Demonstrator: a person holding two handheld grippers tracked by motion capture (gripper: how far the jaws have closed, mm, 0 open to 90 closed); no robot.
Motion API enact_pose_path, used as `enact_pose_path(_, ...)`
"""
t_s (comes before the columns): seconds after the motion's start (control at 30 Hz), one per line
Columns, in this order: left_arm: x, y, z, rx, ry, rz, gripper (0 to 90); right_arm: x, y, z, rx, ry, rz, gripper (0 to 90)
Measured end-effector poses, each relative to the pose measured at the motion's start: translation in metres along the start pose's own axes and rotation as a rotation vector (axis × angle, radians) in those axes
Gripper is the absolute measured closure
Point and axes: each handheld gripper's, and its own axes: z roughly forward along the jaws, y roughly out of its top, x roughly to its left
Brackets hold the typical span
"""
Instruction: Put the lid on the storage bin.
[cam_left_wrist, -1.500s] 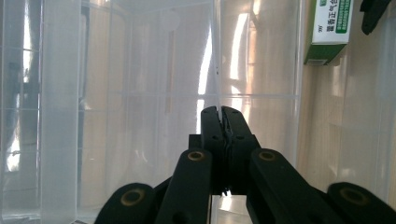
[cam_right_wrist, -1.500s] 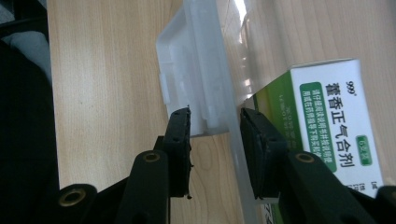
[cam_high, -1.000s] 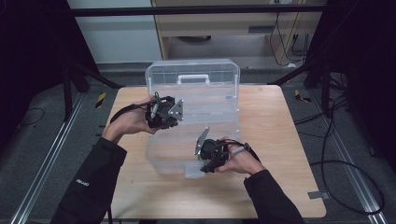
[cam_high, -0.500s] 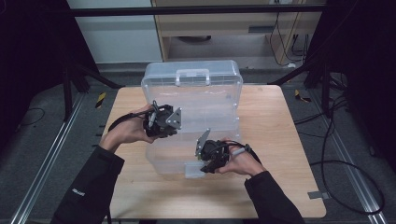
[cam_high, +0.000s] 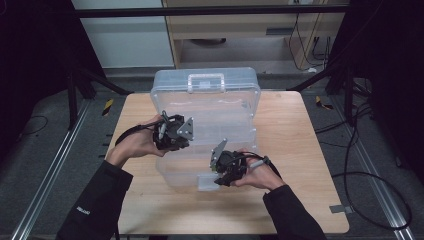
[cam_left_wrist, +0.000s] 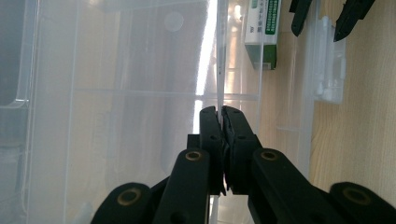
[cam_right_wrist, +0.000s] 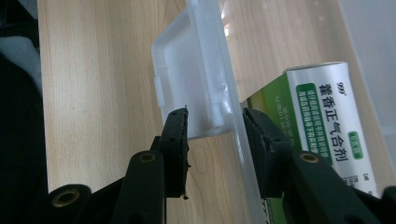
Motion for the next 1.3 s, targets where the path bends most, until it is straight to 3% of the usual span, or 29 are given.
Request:
enact_pose_path(0.17, 0.001, 0.001, 0.000, 0.004, 0.001, -0.003, 87.1, 0.000, -0.006, -0.012, -0.073, -0.028, 0.028, 62.8)
enact_pose_path(0.33, 0.001, 0.002, 0.000, 0.010, 0.004, -0.009, 86.9, 0.002, -0.020, -0.036, -0.183, -0.064, 0.076, 65.6)
enact_pose_path(0.5, -0.001, 0.003, 0.000, 0.019, 0.008, -0.013, 86.7, 0.002, -0.036, -0.054, -0.257, -0.117, 0.140, 73.2)
enact_pose_path(0.8, -0.002, 0.003, 0.001, 0.024, 0.014, -0.017, 86.3, -0.001, -0.062, -0.077, -0.367, -0.170, 0.233, 87.6)
enact_pose_path(1.0, -0.002, 0.003, 0.001, 0.022, 0.013, -0.022, 86.2, -0.002, -0.067, -0.090, -0.430, -0.192, 0.270, 90.0)
enact_pose_path(1.17, -0.002, 0.003, 0.001, 0.022, 0.011, -0.023, 86.2, -0.006, -0.068, -0.102, -0.525, -0.208, 0.305, 90.0)
enact_pose_path(1.3, -0.003, 0.003, 0.001, 0.019, 0.009, -0.027, 86.0, -0.013, -0.067, -0.112, -0.611, -0.271, 0.354, 90.0)
